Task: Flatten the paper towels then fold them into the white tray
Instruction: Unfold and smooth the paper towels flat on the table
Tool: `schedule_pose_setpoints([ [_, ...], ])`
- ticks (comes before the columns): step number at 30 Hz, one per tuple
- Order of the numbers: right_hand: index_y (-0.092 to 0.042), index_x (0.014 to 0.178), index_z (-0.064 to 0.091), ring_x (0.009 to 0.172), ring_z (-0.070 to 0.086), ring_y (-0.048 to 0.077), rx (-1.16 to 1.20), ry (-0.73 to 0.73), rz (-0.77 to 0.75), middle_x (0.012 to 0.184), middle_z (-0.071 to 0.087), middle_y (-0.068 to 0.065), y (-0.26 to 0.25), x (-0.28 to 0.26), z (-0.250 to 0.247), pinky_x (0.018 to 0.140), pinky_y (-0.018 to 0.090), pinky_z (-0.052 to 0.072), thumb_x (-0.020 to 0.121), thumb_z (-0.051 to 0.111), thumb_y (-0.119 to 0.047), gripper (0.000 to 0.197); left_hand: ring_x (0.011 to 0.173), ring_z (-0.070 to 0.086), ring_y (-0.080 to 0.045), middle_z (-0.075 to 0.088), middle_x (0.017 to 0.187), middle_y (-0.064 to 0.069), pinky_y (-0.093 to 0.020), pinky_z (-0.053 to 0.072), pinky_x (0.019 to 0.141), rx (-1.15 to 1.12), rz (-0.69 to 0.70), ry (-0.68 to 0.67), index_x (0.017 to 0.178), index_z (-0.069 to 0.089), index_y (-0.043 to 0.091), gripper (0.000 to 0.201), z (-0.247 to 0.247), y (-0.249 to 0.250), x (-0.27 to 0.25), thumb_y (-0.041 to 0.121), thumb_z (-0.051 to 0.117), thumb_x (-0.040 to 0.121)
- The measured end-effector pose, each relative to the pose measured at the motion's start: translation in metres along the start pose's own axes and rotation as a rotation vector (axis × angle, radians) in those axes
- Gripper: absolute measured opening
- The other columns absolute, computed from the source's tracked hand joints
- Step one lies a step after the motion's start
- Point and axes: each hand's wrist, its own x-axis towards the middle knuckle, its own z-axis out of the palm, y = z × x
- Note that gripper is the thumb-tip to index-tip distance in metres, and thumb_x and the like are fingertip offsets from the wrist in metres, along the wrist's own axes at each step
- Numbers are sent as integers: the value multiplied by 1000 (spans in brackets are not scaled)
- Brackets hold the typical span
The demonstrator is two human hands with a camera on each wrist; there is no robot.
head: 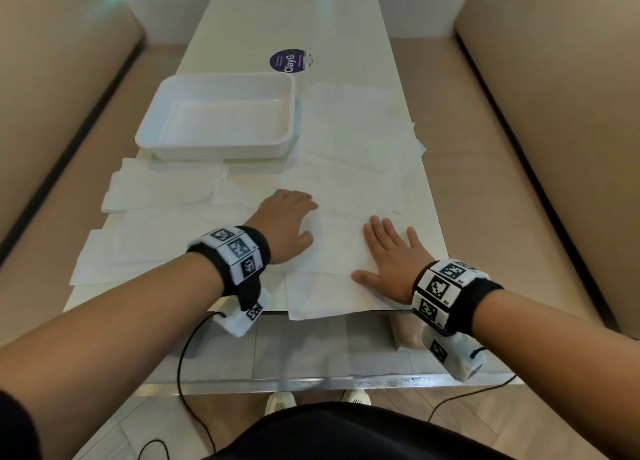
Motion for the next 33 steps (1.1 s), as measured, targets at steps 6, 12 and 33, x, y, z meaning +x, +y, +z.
schedule_pose_setpoints([
  [6,-14,148,-20,145,-21,18,23,34,-30,155,-27,3,3,1,2,118,49,-8,94,25,-63,87,123,43,-24,44,135,-3,-38,36,100,22,-73,-77,137,41,20,53,10,20,19,40,57,91],
  [12,-16,150,-16,146,-17,23,124,124,-61,158,-22,4,8,1,2,118,47,-7,88,42,-65,98,119,41,-28,52,123,-2,-39,28,97,257,-177,-154,123,54,26,48,1,30,28,53,58,83],
  [33,-24,152,11,147,4,24,164,213,-155,161,1,3,-40,3,-11,119,41,8,83,58,-41,85,87,52,-22,59,97,-2,-31,38,72,-193,-412,108,89,55,22,18,-48,-91,-30,36,65,87],
])
